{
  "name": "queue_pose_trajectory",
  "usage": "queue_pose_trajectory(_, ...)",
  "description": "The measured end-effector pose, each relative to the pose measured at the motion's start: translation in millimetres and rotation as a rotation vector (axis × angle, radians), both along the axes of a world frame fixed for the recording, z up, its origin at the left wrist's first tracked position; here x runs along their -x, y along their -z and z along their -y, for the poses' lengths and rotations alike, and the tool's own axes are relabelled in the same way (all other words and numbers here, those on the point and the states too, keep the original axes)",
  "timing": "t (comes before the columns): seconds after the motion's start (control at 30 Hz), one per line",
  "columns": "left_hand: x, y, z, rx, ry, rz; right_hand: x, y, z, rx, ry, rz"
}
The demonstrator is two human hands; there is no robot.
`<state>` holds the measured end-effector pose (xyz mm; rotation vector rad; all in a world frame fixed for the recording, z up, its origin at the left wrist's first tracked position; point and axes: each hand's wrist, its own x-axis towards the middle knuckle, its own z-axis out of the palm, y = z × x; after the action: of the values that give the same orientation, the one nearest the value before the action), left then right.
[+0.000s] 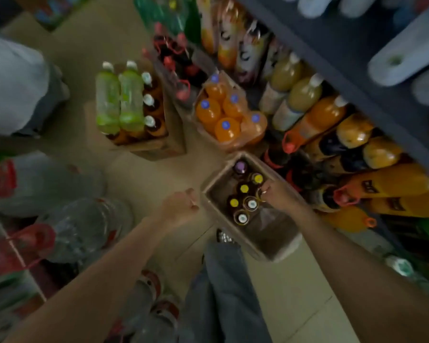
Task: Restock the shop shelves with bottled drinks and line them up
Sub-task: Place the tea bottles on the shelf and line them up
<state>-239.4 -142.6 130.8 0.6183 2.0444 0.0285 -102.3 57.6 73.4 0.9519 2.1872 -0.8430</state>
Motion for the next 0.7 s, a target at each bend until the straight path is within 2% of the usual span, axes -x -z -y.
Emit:
queue_pose_trajectory(0.1, 13.0, 61.0, -1.1, 0.022, -0.014, 0.046, 18.2, 75.0, -8.6, -0.015, -0.015, 0.077)
queue_pose_trajectory(0.17, 22.5, 102.4, -1.9, 0.015, -0.036, 0.045, 35.3, 117.9, -10.3, -0.135, -0.051, 0.007)
queue_pose_trajectory(0.3, 28.3, 177.2, -0.6, -0.008, -0.183, 0.075, 77.8, 202.3, -4.8, -0.193, -0.17, -0.004)
queue_pose_trajectory(0.43, 21.0, 221.0, 9.5, -0.053, -0.24, 0.076, 92.3, 252.7, 9.8, -0.241, -0.183, -0.025)
queue_pose_trajectory(0.57, 20.2, 207.2, 8.8, -0.153, -0.335, 0.035, 86.7, 215.4, 13.6, -0.246, -0.198, -0.11)
queue_pose_trajectory(0.7, 29.6, 126.4, -27.5, -0.256, -0.316, 0.055, 96.6, 88.9, -0.1, -0.263, -0.272, -0.316)
